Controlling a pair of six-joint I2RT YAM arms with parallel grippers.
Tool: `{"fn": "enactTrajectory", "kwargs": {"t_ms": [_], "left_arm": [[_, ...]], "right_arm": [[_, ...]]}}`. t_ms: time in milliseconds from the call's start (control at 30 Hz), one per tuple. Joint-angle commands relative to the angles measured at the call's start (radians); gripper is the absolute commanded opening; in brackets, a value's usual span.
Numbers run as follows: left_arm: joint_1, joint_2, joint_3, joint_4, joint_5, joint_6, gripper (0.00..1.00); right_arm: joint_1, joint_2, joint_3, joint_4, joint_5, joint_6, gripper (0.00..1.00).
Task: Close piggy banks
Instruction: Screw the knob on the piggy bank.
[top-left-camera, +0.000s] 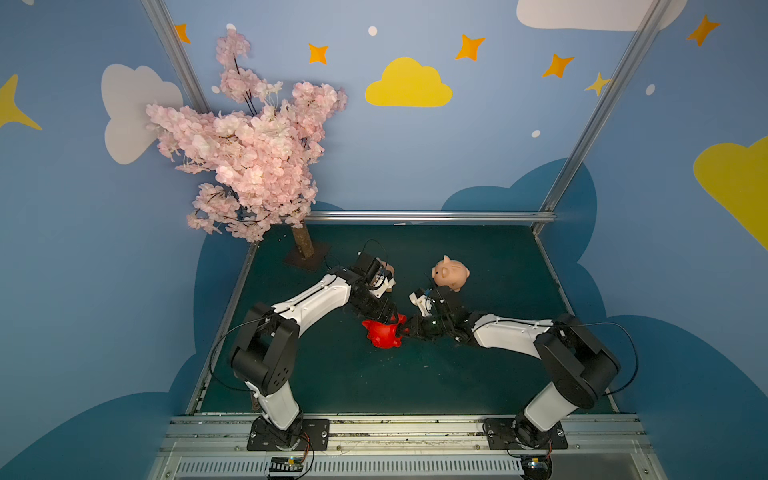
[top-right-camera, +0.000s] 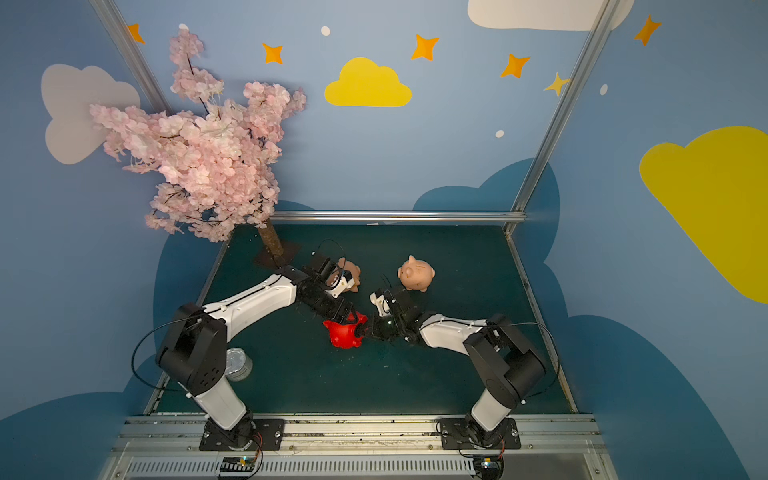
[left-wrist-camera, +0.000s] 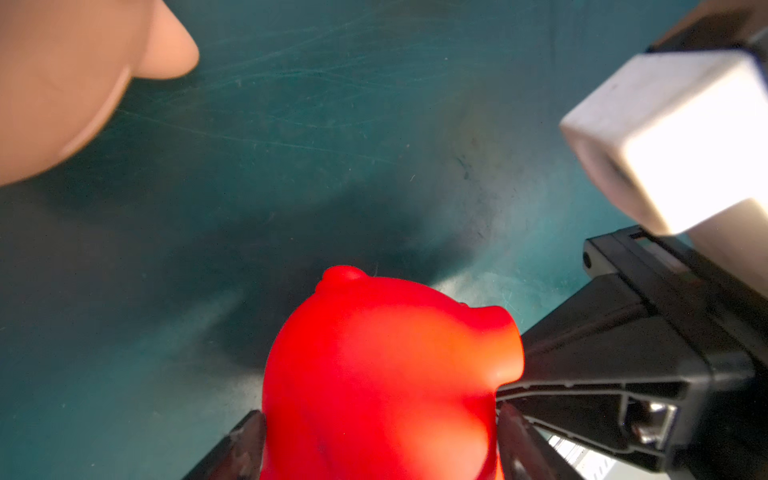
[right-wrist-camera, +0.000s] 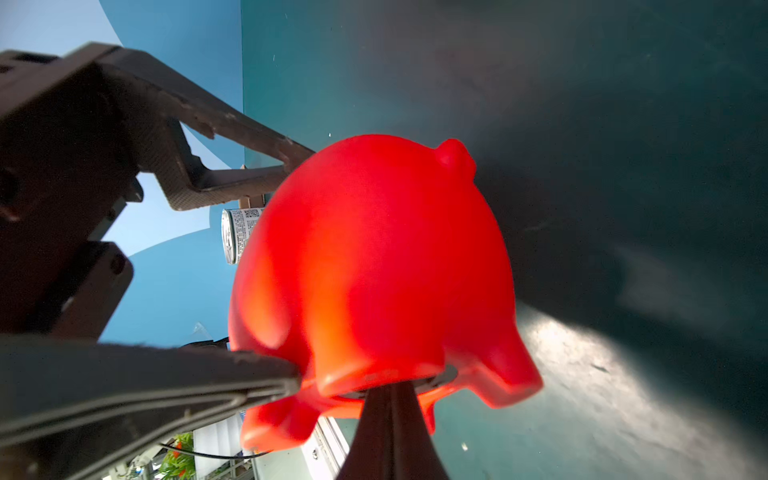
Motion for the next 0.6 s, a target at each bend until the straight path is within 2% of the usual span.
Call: {"fn": "enactTrajectory", "kwargs": {"t_ms": [0,567], "left_arm": [[-0.022,0.041,-0.036,-0.08,0.002,0.0,0.83],[-0.022,0.041,-0.017,-0.085,-0.015,-0.011,0.84]], "right_arm": [[-0.01,0.028,0.001,-0.076,0.033,0.038,0.0],[-0.015,0.018,0.011,-0.124,0.039,0.02,0.0]]}}
